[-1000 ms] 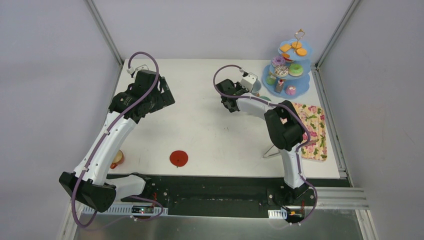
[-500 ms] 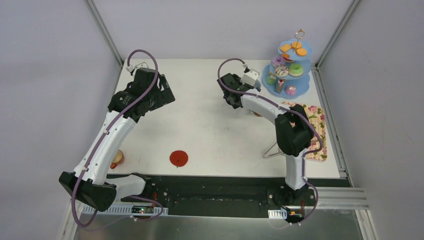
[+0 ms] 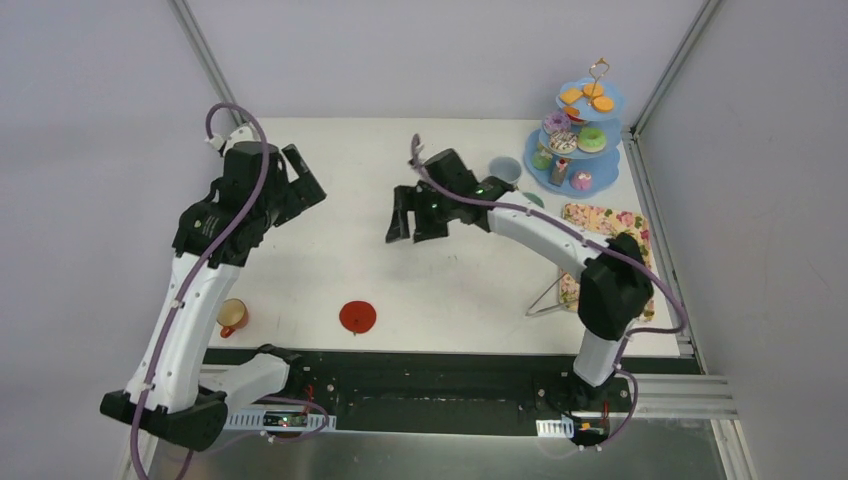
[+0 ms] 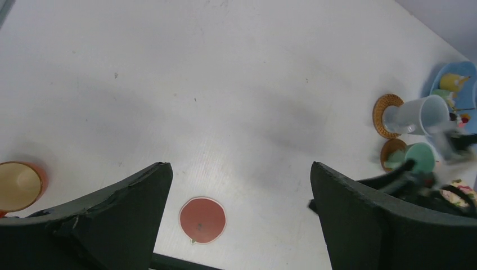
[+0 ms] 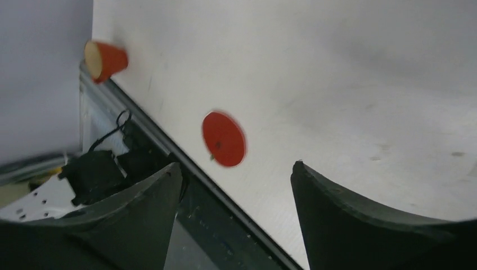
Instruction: Serve the afternoon tea
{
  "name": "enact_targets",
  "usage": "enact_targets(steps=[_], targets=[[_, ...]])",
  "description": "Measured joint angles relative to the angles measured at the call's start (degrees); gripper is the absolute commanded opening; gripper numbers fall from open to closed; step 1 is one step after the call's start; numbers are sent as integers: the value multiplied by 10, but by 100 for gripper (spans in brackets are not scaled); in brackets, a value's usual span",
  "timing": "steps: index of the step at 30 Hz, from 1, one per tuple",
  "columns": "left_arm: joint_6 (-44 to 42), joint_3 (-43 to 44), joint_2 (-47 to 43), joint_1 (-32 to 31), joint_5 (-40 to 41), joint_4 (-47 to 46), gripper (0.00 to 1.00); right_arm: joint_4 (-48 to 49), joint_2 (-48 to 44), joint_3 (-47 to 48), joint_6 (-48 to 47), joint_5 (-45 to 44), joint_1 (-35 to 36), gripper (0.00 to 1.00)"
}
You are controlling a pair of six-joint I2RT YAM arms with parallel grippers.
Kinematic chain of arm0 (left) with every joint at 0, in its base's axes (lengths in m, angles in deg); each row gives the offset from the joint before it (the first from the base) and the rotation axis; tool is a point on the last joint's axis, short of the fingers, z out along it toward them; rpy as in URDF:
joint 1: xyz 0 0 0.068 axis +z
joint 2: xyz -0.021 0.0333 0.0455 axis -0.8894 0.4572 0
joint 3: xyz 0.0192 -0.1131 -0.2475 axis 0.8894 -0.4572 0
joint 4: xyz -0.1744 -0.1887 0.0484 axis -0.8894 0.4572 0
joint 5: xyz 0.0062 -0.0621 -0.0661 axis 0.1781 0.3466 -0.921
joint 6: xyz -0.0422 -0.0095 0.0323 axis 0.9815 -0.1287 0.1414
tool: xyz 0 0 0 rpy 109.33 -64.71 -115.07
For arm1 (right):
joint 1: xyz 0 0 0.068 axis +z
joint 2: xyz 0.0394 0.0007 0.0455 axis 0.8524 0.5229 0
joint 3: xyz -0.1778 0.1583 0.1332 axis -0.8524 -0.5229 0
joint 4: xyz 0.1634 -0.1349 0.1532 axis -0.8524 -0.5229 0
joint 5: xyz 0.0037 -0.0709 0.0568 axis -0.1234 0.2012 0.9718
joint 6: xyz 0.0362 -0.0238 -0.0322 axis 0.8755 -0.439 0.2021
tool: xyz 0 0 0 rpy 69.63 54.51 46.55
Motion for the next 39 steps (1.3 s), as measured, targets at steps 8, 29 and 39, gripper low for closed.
enact_targets(steps=[8,29,39], targets=[[41,8,-96,0,-43,35,99,-28,174,72,-17,113,140,51],[121,16,-135,0,-84,105,98,-37,260,112,3,48,237,36],[120,17,-136,0,-92,113,98,-84,303,207,-11,-135,263,42]])
